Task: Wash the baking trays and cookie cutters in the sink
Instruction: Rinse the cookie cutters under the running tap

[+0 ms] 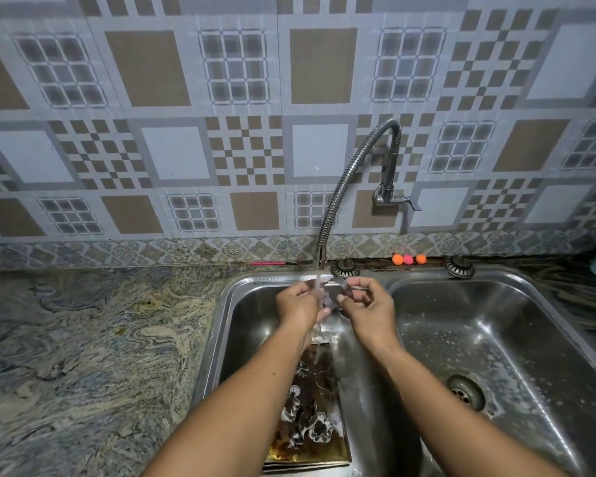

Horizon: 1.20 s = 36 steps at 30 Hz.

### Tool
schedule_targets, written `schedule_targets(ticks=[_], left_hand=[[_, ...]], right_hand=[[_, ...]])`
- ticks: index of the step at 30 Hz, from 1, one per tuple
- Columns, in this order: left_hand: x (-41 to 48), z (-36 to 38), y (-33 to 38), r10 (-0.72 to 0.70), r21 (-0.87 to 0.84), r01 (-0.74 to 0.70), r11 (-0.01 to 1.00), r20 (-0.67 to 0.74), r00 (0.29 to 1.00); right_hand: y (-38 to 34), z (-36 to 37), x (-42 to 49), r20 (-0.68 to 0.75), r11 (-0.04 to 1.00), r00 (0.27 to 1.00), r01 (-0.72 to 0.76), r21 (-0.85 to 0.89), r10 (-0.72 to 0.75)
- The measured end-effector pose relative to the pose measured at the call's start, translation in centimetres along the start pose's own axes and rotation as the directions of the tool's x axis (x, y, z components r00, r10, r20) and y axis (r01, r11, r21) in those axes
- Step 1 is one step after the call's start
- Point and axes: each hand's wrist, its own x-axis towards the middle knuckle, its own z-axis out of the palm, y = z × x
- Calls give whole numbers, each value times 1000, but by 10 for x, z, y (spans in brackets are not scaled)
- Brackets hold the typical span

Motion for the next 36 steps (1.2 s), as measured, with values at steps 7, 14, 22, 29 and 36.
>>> schedule_targets(ticks=[7,14,22,29,36], left_hand=[[9,-11,-5,-192,-116,188,975,-25,981],[11,-35,-7,-172,-312,164,936,1,985],[3,-28,-8,95,59,-98,993,48,994],[-5,-4,0,158,192,-186,964,150,976],[-25,58,-51,203,301,-267,916,226,953]], right_hand=[[-1,20,7,7,987,999,-36,-159,37],[-25,51,17,306,868,950,207,-452,-68],[-1,17,10,234,939,968,161,-304,-91],[4,-27,14,127,996,991,-19,-92,30],[22,-116,21,137,976,970,-187,-113,202]])
